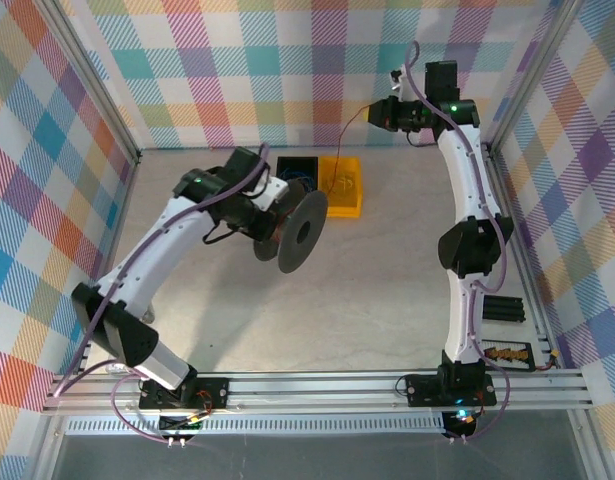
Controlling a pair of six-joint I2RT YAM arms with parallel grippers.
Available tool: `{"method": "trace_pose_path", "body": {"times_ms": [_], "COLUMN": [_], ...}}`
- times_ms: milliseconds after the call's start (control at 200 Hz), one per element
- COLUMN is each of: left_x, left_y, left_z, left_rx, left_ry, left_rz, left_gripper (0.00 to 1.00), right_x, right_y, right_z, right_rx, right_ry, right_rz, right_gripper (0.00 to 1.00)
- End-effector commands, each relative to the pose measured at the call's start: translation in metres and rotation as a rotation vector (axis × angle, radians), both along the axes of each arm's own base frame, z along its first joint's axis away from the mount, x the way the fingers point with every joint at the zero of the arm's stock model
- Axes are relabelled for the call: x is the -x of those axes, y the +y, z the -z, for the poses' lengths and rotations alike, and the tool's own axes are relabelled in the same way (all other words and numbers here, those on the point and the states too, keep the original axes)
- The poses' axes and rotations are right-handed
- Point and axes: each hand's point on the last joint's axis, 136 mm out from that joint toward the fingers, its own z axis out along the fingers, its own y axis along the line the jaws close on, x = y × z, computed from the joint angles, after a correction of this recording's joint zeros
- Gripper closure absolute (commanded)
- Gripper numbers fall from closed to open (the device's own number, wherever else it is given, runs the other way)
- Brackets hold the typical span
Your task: Wrap the cables
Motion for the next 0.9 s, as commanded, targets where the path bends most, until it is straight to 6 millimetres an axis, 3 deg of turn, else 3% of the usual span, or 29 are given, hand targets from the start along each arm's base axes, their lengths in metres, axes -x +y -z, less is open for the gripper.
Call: {"method": "trace_pose_path", "body": {"times_ms": [0,210,415,690,895], "left_x": [0.029,0.01,-0.018,-0.062,-0.102], "left_y": [0.027,0.018,0.021,0.045,0.058], "left_z": [0.033,0.035,0.027,0.026,0.019], "left_rx": [-0.268,-0.367,-0.345,-0.268,-0.24], "left_ry": [0.164,0.145,0.118,0.1,0.045], "left_rz": [0.027,0.017,-0.132,-0.356,-0.495], "left_gripper": [1.0,1.0,1.0,1.0,1.0], "right_x": [0.014,0.062,0.118,0.173,0.217], "right_y": [0.014,0.062,0.094,0.105,0.136], "right_z": [-0.053,-0.094,-0.115,-0.109,-0.094], "right_rx": [-0.052,-0.063,-0.039,-0.048,-0.086], "right_ry": [-0.1,-0.197,-0.257,-0.265,-0.233], "right_rz": [-0.002,-0.123,-0.222,-0.261,-0.364], "right_gripper": [1.0,1.0,1.0,1.0,1.0]}}
